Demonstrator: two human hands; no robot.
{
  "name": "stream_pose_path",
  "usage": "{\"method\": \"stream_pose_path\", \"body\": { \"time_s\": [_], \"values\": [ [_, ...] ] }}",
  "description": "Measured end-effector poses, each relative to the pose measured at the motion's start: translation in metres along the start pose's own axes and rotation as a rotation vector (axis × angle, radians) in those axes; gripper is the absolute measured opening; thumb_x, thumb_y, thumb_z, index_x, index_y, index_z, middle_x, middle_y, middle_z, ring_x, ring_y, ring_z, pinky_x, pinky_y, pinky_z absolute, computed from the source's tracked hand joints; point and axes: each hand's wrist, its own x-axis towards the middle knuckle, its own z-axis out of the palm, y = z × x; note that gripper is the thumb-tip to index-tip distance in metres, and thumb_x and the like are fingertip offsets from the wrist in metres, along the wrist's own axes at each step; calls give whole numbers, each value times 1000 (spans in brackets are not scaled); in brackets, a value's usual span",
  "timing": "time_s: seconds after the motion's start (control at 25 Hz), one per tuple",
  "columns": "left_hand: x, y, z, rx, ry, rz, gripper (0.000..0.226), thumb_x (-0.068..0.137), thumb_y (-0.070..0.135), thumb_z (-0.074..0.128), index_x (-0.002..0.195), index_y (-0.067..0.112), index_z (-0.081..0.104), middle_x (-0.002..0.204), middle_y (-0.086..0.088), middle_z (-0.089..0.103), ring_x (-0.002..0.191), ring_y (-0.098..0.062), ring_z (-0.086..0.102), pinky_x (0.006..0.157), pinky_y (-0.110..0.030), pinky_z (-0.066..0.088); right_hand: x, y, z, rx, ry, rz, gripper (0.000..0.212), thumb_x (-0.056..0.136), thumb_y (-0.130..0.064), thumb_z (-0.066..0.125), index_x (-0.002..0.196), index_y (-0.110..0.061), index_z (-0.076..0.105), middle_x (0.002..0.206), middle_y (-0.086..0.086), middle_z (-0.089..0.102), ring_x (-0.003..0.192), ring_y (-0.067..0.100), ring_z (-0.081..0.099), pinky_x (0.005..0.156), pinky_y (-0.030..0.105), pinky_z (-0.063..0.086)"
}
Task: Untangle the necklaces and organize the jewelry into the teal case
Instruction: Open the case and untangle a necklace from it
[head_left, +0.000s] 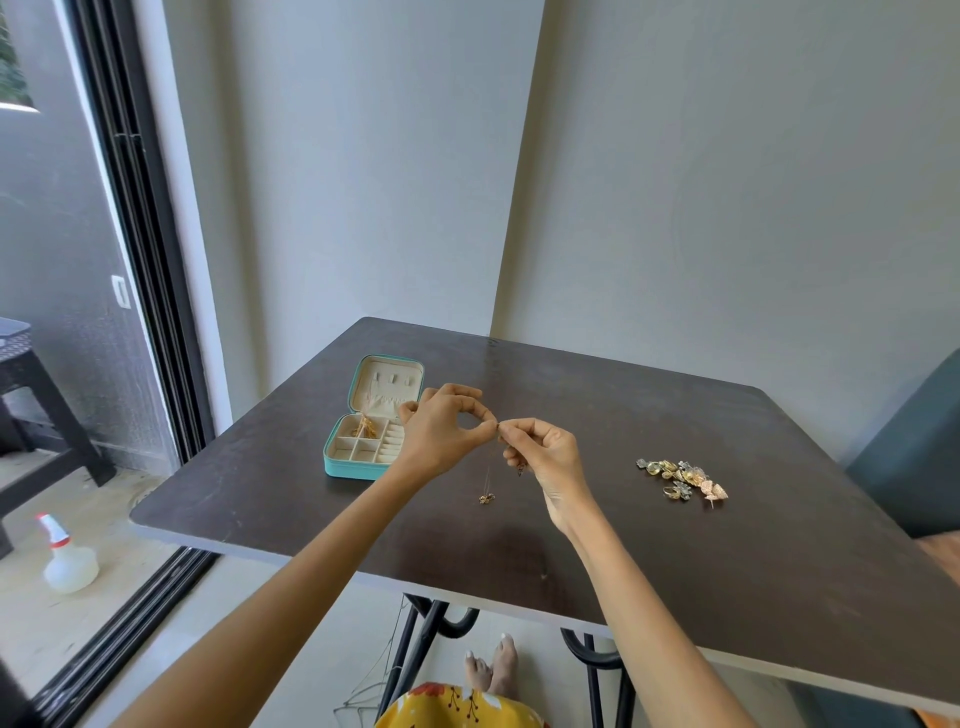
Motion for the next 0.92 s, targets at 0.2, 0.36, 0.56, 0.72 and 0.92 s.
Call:
{"method": "stream_pose_path", "body": {
  "time_s": [0.2, 0.36, 0.56, 0.72, 0.92],
  "values": [
    [1, -3, 2, -105, -21, -25, 9, 86, 38, 63, 78, 34, 65, 120, 11, 59, 117, -9, 47, 95, -35, 21, 0, -4, 1, 45, 2, -12, 7, 85, -17, 68, 84, -11, 72, 66, -2, 66, 57, 6, 57, 56, 19, 49],
    [-1, -3, -2, -525, -177, -56, 24, 84, 28, 68, 107, 18, 67, 110, 0, 68, 106, -14, 62, 95, -30, 46, 1, -6, 1, 25, -5, -39, 8, 88, -17, 65, 87, -13, 72, 69, -4, 67, 55, 5, 49, 50, 15, 42],
    [-1, -6, 1, -532, -170, -45, 14, 81, 15, 72, 95, 13, 74, 90, -2, 74, 87, -9, 68, 84, -22, 53, 4, -10, -6, -21, -24, -75, 11, 87, -11, 65, 91, -18, 72, 62, -13, 61, 51, 1, 43, 51, 11, 38],
    [2, -8, 1, -492, -162, -13, 14, 79, 24, 74, 93, 21, 73, 85, 6, 73, 81, -4, 68, 81, -23, 53, 7, -16, -10, -25, -51, -83, 11, 84, -8, 69, 90, -18, 67, 71, -6, 67, 52, 1, 46, 52, 12, 39],
    [0, -7, 6, -533, -168, -11, 15, 78, 22, 75, 92, 17, 75, 86, -1, 75, 82, -9, 69, 83, -26, 54, 6, -16, -9, -19, -64, -98, 14, 82, -6, 70, 89, -16, 61, 70, -4, 68, 54, 3, 51, 52, 14, 41]
  ]
}}
